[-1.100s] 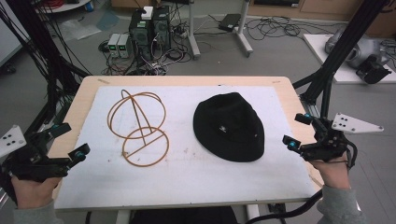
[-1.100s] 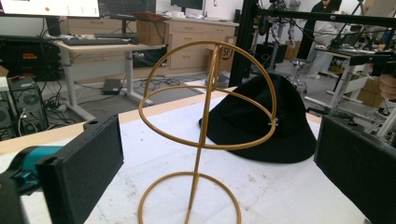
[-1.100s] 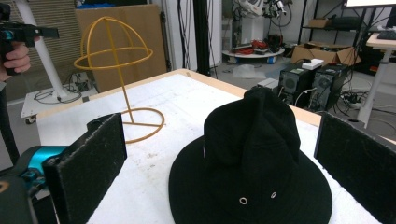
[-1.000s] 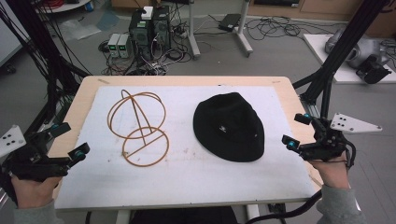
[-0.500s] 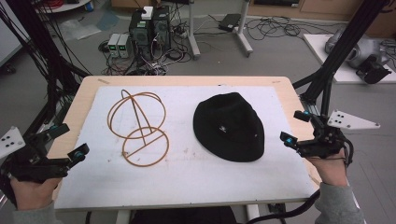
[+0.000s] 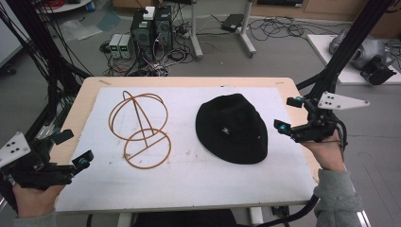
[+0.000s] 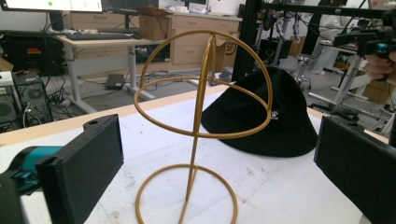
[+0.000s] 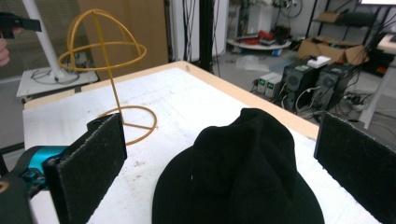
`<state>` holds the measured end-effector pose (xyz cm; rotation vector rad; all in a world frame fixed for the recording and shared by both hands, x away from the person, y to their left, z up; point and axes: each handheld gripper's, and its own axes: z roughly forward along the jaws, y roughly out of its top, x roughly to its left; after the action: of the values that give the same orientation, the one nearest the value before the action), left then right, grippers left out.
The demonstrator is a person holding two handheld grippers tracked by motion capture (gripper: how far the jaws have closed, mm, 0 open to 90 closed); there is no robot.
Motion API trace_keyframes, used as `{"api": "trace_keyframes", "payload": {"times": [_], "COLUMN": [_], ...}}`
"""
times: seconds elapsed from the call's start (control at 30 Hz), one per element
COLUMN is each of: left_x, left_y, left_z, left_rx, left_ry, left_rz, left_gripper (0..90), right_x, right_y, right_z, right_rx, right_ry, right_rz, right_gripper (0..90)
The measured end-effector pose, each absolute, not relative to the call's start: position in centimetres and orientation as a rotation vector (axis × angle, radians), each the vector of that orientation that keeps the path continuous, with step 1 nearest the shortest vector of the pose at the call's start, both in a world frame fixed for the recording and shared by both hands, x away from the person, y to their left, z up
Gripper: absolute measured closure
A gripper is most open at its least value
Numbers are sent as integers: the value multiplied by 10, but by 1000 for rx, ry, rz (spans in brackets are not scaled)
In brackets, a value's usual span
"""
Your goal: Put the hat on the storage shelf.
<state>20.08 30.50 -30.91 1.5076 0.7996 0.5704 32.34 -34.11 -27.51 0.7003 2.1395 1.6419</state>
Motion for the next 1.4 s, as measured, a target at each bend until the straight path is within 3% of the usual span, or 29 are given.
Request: {"api": "trace_keyframes", "payload": {"times": [0.57, 1.4], "left_x": [196, 191], "left_y": [300, 295], "left_z": [-313, -318], "left_rx": [1532, 1568], "left_ry": [785, 789], "left_rz": [575, 573], "left_gripper": [17, 17], "right_x": [368, 429], "right_y": [-306, -281], "right_z": [-269, -303], "right_rx": [693, 696], "right_ry": [2240, 2347], "right_rz": [1573, 1563], "right_gripper": [15, 45]}}
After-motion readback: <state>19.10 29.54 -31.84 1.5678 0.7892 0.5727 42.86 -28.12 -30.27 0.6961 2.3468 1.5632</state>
